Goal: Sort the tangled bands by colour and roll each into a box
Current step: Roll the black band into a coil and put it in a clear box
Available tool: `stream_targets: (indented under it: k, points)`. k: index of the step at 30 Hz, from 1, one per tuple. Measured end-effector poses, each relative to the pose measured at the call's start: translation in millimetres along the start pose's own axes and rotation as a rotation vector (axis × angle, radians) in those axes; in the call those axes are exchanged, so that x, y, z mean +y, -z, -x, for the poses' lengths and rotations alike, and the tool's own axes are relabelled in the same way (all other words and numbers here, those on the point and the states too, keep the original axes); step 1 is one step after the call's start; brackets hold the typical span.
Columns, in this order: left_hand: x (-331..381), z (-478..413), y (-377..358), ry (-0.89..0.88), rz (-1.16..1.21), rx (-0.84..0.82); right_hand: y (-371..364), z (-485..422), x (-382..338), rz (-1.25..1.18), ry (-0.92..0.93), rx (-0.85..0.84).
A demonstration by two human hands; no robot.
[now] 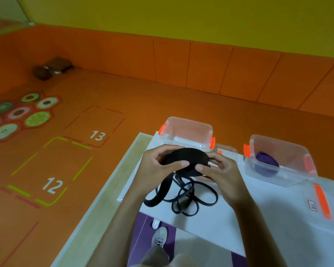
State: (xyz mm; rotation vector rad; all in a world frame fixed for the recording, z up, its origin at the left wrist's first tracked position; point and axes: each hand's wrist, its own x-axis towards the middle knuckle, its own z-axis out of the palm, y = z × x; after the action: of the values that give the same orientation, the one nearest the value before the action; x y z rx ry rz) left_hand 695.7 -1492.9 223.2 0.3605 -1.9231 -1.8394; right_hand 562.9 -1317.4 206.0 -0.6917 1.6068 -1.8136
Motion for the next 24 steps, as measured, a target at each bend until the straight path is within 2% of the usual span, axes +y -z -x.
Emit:
stream_targets:
  k: [5,9,13,16,19,22,24]
  points:
    - [-12,-30,32,0.042,0.047,-0.066,-8,-33,3,0.000,-0.035,0.021]
    - [-24,-58,50,0.062,0.089,-0.074,-15,-64,0,0.249,0.046,-0.053]
    - [-35,-87,64,0.059,0.162,-0.096,-26,-96,-4,0.351,0.165,-0.085]
    - [-46,-109,79,0.079,0.155,-0.116,-36,-119,1,0.333,0.240,-0.029]
    - [-67,-129,100,0.121,-0.024,-0.115,-47,-138,10,0.312,0.255,0.042]
    - [-98,-138,121,0.275,-0.140,-0.120,-51,-150,17,0.319,0.270,0.148]
    - [-119,-141,126,0.387,-0.073,-0.101,-49,-157,19,0.367,0.275,0.208]
